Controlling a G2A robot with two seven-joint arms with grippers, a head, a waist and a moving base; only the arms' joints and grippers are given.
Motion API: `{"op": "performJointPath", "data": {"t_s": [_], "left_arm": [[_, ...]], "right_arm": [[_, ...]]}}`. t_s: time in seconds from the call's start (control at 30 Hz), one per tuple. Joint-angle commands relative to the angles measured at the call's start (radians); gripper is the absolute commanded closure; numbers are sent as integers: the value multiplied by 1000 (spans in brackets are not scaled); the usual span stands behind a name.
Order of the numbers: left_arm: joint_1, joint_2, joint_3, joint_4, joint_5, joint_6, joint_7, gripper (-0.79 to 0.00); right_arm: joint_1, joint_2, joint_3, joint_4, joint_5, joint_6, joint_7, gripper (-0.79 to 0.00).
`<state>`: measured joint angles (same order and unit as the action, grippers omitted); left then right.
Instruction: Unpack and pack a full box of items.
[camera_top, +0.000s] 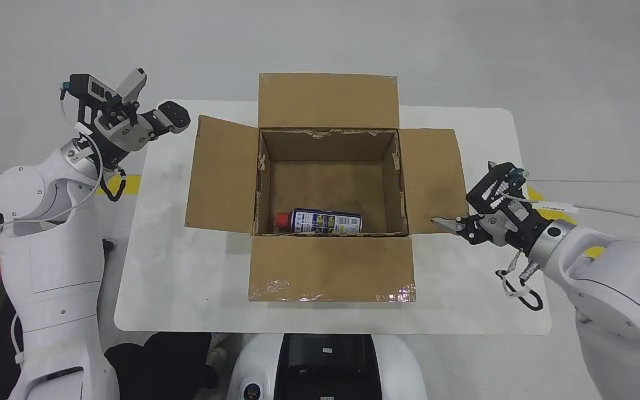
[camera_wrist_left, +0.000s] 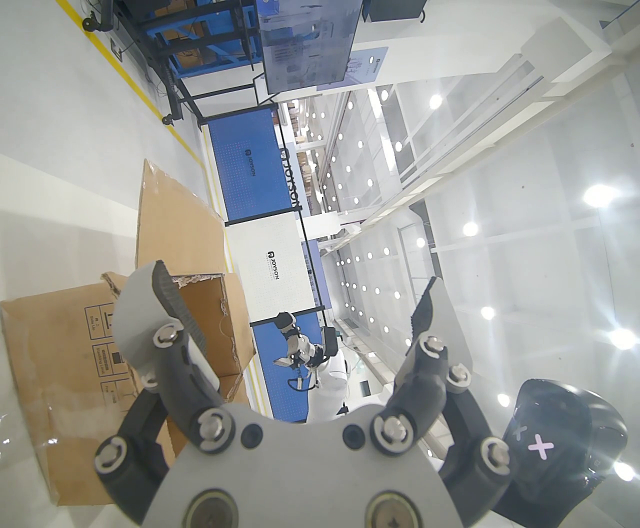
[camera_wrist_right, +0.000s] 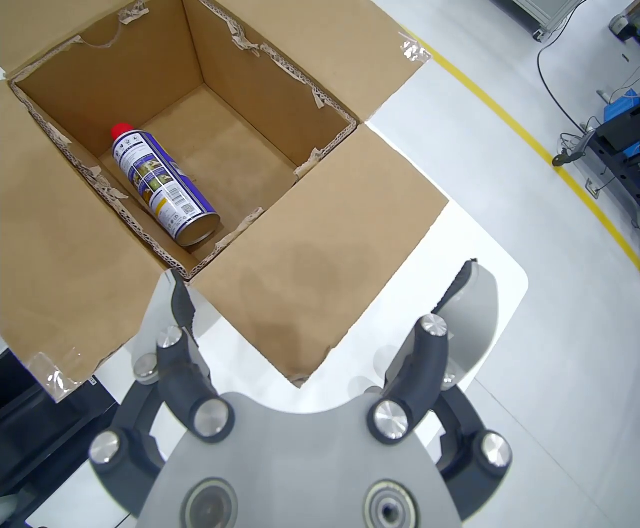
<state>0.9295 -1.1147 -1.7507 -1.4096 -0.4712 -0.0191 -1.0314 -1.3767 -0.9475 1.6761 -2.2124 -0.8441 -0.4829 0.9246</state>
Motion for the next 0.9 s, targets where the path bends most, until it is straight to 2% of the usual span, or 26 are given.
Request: {"op": "performJointPath", "data": {"t_s": [0.0, 0.33, 0.53, 0.87], "left_arm": [[0, 0, 0, 0, 0, 0, 0, -785], [0, 0, 0, 0, 0, 0, 0, -785], [0, 0, 0, 0, 0, 0, 0, -785], [0, 0, 0, 0, 0, 0, 0, -785]], "right_arm": [[0, 0, 0, 0, 0, 0, 0, -785], [-1, 0, 3, 6, -3, 4, -3, -785], [-40, 8, 76, 70, -42, -12, -1, -785], [-137, 20, 232, 152, 27, -24, 48, -785]]}}
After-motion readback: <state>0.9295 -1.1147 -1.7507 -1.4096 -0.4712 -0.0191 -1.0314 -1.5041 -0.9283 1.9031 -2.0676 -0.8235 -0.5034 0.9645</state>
